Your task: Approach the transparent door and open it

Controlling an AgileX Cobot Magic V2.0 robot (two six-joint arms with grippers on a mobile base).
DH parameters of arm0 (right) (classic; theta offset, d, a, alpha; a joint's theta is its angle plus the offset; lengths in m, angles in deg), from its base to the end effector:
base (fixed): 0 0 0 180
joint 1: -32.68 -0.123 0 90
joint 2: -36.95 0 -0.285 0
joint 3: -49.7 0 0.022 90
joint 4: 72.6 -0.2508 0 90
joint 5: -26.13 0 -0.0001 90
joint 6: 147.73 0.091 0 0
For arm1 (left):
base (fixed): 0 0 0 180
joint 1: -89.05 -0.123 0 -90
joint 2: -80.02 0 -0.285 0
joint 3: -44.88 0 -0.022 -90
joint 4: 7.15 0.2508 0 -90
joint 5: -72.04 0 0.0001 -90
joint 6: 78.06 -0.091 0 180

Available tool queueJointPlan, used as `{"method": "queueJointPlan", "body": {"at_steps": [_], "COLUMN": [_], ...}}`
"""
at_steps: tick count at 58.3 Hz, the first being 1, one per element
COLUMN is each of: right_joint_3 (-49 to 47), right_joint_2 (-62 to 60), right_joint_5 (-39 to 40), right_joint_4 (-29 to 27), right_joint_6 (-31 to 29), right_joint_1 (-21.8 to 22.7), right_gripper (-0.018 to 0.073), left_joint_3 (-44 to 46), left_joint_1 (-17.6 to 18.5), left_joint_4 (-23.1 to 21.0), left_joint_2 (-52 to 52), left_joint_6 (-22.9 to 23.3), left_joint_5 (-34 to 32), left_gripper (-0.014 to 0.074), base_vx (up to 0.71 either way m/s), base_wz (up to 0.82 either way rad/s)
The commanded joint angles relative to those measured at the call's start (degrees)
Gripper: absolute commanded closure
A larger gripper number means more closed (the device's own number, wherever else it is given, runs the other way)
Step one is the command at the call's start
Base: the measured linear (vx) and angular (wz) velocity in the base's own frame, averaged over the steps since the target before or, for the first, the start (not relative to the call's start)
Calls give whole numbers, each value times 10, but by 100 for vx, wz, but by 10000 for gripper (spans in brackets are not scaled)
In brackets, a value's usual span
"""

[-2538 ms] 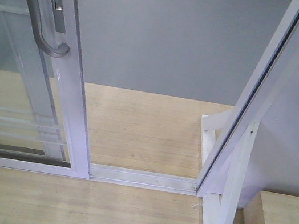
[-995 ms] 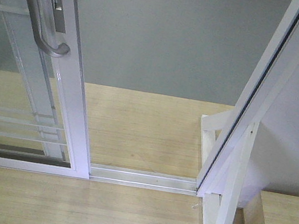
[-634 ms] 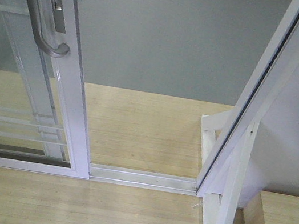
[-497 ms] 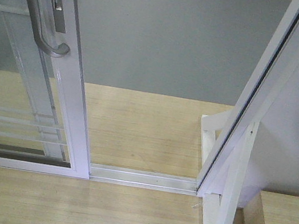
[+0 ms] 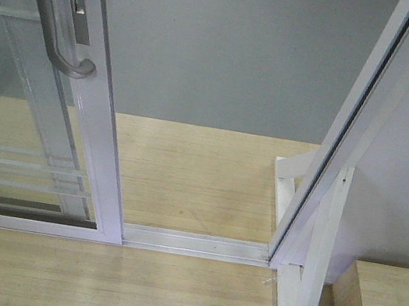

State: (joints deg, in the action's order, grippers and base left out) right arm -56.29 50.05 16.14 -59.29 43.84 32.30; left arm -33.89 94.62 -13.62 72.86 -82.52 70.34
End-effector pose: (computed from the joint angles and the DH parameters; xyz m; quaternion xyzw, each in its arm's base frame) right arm 0.0621 -0.0032 0.2113 0.0007 0.7480 -0.0217 0.6634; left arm 0.0561 -0.0052 0.2073 0.0196 0.6704 -0.0479 0.7402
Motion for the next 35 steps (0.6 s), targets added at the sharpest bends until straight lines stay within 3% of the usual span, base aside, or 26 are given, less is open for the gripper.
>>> {"method": "queueJointPlan", "body": {"at_steps": [1, 7, 12, 21, 35], "right_joint_3": [11, 50, 57, 57, 57], "right_joint_2": [-22, -48, -61, -67, -67], "right_joint_5": [77, 127, 134, 135, 135], "right_joint_4": [-36, -102, -163, -163, -160], "right_joint_6": [-84, -141, -153, -160, -120], "right_joint_1": [3, 6, 26, 73, 77], "right_gripper": [564, 564, 564, 564, 564], "left_joint_3": [-16, -16, -16, -16, -16], "left_joint_1": [2, 2, 2, 2, 2], "left_joint_4": [-1, -1, -1, -1, -1], "left_joint_2": [7, 7, 7, 7, 7], "left_joint_6": [4, 4, 4, 4, 4], "left_joint_5": [-49, -49, -49, -49, -49], "left_gripper": [602, 602, 602, 602, 602], "base_vx": [0, 0, 0, 0, 0], "base_wz": [0, 0, 0, 0, 0]}}
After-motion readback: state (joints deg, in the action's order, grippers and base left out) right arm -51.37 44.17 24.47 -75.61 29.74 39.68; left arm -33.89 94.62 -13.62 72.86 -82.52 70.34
